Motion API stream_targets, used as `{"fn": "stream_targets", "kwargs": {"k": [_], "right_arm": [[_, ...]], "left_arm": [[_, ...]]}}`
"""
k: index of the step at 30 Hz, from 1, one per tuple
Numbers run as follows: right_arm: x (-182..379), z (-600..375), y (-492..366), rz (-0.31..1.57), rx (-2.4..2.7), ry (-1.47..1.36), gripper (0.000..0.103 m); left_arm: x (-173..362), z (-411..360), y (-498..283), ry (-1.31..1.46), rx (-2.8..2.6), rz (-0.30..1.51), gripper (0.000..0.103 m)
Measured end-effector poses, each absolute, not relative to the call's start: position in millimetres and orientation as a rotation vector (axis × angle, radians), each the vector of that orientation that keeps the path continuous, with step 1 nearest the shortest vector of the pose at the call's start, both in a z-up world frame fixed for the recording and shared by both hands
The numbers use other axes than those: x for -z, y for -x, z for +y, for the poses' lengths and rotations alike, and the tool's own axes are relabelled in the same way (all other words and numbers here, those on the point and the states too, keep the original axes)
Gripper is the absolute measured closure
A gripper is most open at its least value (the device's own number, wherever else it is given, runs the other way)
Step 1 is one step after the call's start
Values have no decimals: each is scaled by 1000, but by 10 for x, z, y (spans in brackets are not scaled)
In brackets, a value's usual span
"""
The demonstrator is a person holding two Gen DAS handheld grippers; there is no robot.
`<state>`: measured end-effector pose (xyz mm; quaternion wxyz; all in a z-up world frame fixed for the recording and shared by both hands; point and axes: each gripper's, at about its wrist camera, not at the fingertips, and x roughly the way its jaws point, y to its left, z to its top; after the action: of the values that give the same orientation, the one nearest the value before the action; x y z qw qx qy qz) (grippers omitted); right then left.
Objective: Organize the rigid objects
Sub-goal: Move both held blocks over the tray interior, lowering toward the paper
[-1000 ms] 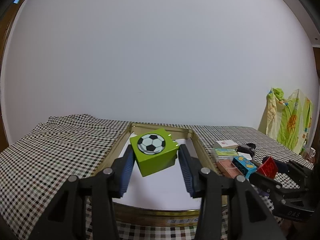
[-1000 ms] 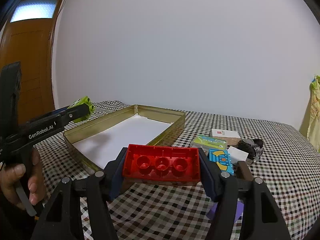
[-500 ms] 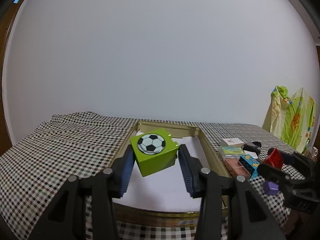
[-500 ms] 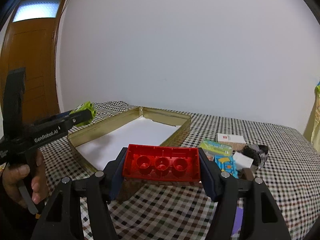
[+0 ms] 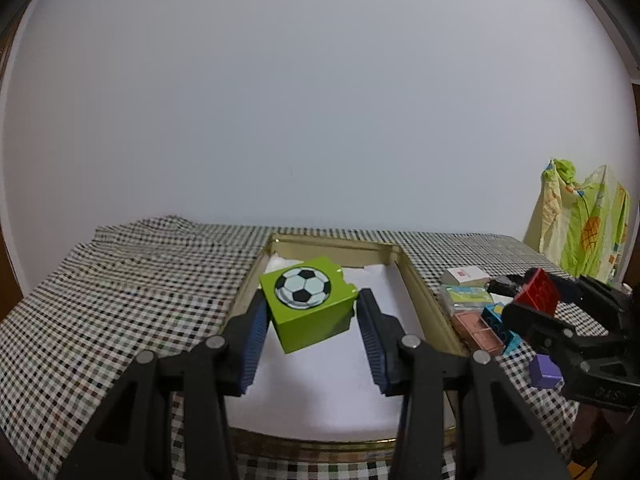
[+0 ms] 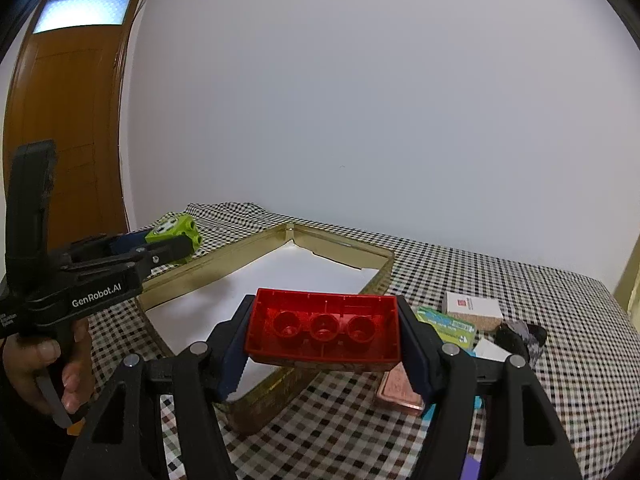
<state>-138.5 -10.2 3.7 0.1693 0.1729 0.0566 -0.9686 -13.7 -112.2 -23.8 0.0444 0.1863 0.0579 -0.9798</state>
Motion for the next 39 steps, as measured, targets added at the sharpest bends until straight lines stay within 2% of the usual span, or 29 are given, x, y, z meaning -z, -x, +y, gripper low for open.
{"fn": "stream_targets", "kwargs": {"k": [7, 16, 27, 39], "right_arm": [[-122, -218, 1481, 239, 2733, -507, 36], [-261, -221, 1753, 237, 2726, -553, 36], [-397, -286, 2050, 303, 2743, -607, 36], [-279, -381, 2604, 373, 2726, -727, 36]], "left_arm": [[192, -1116, 274, -654, 2992, 131, 59], [107, -1038, 447, -681, 2965, -51, 59], [144, -1150, 797, -866, 2901, -64, 59], [144, -1147, 1066, -1019, 2861, -100, 59]]}}
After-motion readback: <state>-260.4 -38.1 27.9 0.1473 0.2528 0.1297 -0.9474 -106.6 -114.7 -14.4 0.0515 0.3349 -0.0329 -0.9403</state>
